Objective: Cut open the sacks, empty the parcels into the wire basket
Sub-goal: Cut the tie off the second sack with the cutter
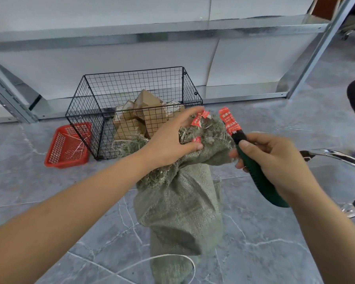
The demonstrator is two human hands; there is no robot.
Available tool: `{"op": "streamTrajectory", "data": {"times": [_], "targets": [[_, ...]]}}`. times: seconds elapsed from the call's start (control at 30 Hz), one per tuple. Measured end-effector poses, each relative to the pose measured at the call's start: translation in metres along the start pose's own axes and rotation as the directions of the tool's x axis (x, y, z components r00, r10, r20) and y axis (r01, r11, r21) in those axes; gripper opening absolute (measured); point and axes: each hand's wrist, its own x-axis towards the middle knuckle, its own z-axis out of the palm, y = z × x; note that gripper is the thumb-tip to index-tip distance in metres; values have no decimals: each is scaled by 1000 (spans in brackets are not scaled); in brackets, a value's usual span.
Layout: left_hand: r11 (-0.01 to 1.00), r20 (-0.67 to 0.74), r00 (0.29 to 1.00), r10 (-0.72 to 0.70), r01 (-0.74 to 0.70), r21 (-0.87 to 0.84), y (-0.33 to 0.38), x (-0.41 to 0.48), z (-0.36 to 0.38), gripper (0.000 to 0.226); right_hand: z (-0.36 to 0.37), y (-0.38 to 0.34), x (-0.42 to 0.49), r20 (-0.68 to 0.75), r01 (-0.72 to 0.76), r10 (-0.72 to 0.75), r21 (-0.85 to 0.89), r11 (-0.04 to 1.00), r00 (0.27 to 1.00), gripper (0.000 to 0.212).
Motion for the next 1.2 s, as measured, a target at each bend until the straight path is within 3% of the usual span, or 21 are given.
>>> {"op": "streamTrajectory", "data": {"times": [0.2, 0.37, 0.5, 0.63, 0.9, 1.2], "targets": [[1000, 151, 989, -7, 10, -18, 2, 1, 8, 96, 9, 9, 4, -9, -19, 19, -32, 999, 1000, 21], [999, 188, 982, 15, -24, 43, 1, 3, 21, 79, 0, 23, 3, -65, -40, 34, -99, 994, 997, 15], [996, 246, 968, 40, -57, 66, -3, 7, 43, 74, -7, 46, 1, -165, -150, 140, -55, 987, 976, 13], [992, 344, 939, 20, -62, 114, -10, 15, 75, 75, -20, 82, -3, -231, -303, 288, -33, 952, 929, 24], [985, 481, 871, -97, 15, 171, -44, 24, 170, 64, -30, 204, -16, -252, -532, 485, -169, 830, 837, 24], [940, 487, 859, -159, -19, 340, -72, 19, 226, 83, -16, 323, -18, -231, -642, 611, -435, 631, 757, 39]]}}
